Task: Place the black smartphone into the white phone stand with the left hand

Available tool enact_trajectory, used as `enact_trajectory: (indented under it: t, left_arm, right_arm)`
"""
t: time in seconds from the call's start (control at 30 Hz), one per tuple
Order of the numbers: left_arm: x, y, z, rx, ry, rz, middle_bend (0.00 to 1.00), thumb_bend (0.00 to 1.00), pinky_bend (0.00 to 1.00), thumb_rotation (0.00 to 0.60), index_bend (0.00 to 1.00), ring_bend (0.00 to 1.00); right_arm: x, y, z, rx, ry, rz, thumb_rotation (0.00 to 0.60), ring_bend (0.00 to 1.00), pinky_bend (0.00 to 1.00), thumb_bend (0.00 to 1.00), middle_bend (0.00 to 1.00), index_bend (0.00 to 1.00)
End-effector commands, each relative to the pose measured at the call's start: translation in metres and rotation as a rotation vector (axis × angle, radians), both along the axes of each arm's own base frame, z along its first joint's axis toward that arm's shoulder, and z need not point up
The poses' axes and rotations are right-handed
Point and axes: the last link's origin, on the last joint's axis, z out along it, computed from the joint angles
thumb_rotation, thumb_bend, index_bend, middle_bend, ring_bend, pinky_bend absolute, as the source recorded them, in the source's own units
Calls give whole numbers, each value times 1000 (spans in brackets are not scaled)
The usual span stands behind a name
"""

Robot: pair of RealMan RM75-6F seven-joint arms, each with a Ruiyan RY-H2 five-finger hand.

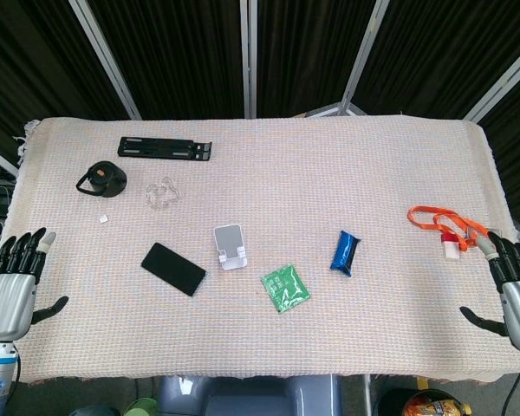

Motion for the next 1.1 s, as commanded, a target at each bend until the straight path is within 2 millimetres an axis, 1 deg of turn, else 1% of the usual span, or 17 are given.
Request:
enact_trajectory:
  t: [0.03, 0.17, 0.27, 0.37, 0.47, 0.57, 0.63, 0.7, 0.77, 0.83, 0.97, 1.1]
  left_arm:
    - [-3, 1, 0, -7, 4, 0, 0, 0, 0, 600, 0, 0]
    - [0, 4, -4, -39, 6, -28, 0, 0, 0, 600, 0, 0]
    - [6, 14, -18, -120, 24, -88, 0, 0, 0, 600, 0, 0]
    - [18, 47, -51, -264, 85, -190, 0, 0, 4, 600, 0, 0]
    - [23, 69, -72, -346, 147, -238, 0, 0, 19, 600, 0, 0]
    - [29, 92, -99, -414, 210, -295, 0, 0, 53, 600, 16, 0]
    - [28, 99, -108, -440, 234, -302, 0, 0, 87, 600, 47, 11]
    - [27, 104, -116, -467, 255, -306, 0, 0, 120, 600, 78, 45]
    - [28, 111, -125, -495, 273, -310, 8, 0, 189, 600, 130, 120]
    - [30, 117, -132, -503, 290, -329, 21, 0, 223, 600, 161, 155]
    - [33, 125, -145, -527, 296, -336, 26, 0, 237, 600, 181, 160]
    - [33, 129, -151, -543, 310, -338, 26, 0, 238, 600, 186, 160]
  right_arm:
    - [0, 0, 1, -3, -7, -4, 600, 0, 0, 0, 0, 0]
    - [0, 0, 2, -3, -11, -6, 600, 0, 0, 0, 0, 0]
    - [-1, 1, 2, -3, -9, -13, 600, 0, 0, 0, 0, 0]
    - [-3, -1, 4, -15, 1, -28, 600, 0, 0, 0, 0, 0]
    - [-4, -3, 5, -24, 3, -38, 600, 0, 0, 0, 0, 0]
    - [-7, -5, 5, -28, 12, -55, 600, 0, 0, 0, 0, 0]
    - [-9, -6, 5, -27, 16, -62, 600, 0, 0, 0, 0, 0]
    - [-11, -7, 4, -26, 21, -73, 600, 0, 0, 0, 0, 0]
    - [-13, -8, 4, -26, 25, -85, 600, 0, 0, 0, 0, 0]
    - [-14, -9, 4, -28, 31, -95, 600, 0, 0, 0, 0, 0]
    - [-17, -9, 5, -37, 35, -113, 600, 0, 0, 0, 0, 0]
    - [-18, -10, 6, -40, 37, -120, 600, 0, 0, 0, 0, 0]
